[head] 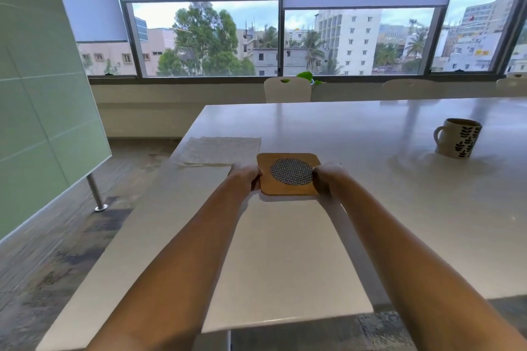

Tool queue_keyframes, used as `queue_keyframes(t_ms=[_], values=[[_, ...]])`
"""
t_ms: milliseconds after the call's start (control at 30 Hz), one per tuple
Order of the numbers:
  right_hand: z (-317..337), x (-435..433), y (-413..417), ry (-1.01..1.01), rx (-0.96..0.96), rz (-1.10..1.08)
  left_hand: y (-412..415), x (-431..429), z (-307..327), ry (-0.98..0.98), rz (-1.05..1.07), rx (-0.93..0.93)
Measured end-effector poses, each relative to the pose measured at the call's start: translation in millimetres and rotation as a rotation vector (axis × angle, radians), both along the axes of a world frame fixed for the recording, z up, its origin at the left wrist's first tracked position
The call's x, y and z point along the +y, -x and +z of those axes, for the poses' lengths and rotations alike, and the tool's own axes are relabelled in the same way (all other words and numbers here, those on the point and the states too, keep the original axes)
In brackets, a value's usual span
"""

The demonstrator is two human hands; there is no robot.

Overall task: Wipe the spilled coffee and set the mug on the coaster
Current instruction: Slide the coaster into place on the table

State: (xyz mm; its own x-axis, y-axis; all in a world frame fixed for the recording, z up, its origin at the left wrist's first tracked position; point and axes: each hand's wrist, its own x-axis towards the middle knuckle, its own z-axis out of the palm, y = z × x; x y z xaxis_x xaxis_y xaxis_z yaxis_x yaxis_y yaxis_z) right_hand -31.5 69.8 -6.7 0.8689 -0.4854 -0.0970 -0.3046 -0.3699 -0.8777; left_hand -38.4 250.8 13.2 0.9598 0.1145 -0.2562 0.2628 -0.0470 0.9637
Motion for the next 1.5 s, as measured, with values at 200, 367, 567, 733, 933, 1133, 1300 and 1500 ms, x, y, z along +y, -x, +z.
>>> queue_keyframes(t_ms=[200,367,567,733,933,1133,1300,1500], values=[[7,-9,7,-0.063,-0.053,-0.029,-2,-9,12,0.015,-0.054,-0.007],[18,-29,17,-0.078,-0.099,-0.065,4,-28,24,0.046,-0.067,-0.054],[27,-67,29,-0.06,-0.131,-0.107,18,-65,33,0.047,-0.107,-0.078],[29,-110,37,-0.048,-0.152,-0.104,28,-108,34,0.051,-0.105,-0.098],[30,-176,43,0.018,-0.121,-0.079,36,-175,29,0.016,-0.071,-0.084],[25,-234,47,0.053,-0.077,-0.017,45,-235,17,-0.031,-0.021,-0.087],[15,-261,50,0.078,-0.067,0.017,54,-266,4,-0.104,0.04,-0.07],[2,-277,53,0.216,-0.032,0.07,67,-287,-1,-0.252,0.08,-0.089]])
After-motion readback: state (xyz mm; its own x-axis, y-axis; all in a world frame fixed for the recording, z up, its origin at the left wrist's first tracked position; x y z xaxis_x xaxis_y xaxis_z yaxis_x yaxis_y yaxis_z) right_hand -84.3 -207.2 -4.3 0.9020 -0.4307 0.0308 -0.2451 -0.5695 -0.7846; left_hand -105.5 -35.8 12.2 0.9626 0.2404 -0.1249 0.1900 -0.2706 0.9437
